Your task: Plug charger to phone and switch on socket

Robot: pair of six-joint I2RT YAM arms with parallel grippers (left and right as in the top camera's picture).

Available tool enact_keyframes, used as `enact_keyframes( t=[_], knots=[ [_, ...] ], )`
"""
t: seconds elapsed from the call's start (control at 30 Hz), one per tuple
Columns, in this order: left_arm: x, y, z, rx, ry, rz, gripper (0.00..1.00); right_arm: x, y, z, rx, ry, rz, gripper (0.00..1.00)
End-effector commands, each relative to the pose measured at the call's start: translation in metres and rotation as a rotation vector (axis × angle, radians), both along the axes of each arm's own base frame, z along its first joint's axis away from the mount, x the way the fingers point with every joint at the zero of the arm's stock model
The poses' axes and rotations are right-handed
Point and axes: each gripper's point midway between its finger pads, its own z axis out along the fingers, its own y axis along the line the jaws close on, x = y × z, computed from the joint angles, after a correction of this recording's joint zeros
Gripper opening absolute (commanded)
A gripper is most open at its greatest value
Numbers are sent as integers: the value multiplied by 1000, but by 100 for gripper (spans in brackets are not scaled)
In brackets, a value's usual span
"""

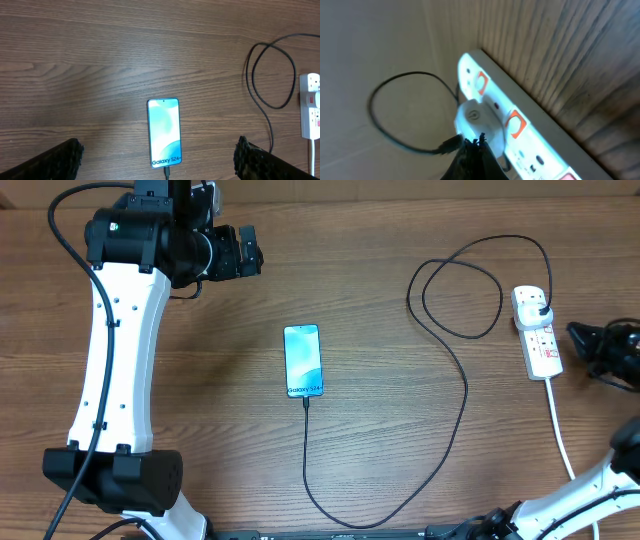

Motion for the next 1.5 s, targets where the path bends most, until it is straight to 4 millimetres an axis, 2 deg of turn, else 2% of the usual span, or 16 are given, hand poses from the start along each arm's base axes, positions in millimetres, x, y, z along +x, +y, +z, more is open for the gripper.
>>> enact_keyframes(
  t=[0.0, 0.17, 0.43, 0.77, 1.23, 1.47],
  knots=[
    [0, -4, 0, 5, -4, -14, 100, 11, 12, -13, -46, 58, 10, 4],
    [0, -4, 0, 5, -4, -14, 100, 18, 21, -21, -66, 107, 2, 4],
    [0, -3, 0, 5, -4, -14, 100, 18, 20, -23, -66, 116, -5, 4],
    [0, -4, 0, 5, -4, -14, 100, 12, 24, -51, -51, 163, 16, 4],
    [0, -4, 0, 5, -4, -14, 100, 6, 36, -56, -62, 187, 63, 4],
    [0, -4, 0, 5, -4, -14, 100, 8, 49, -61, -76, 222, 89, 4]
  ],
)
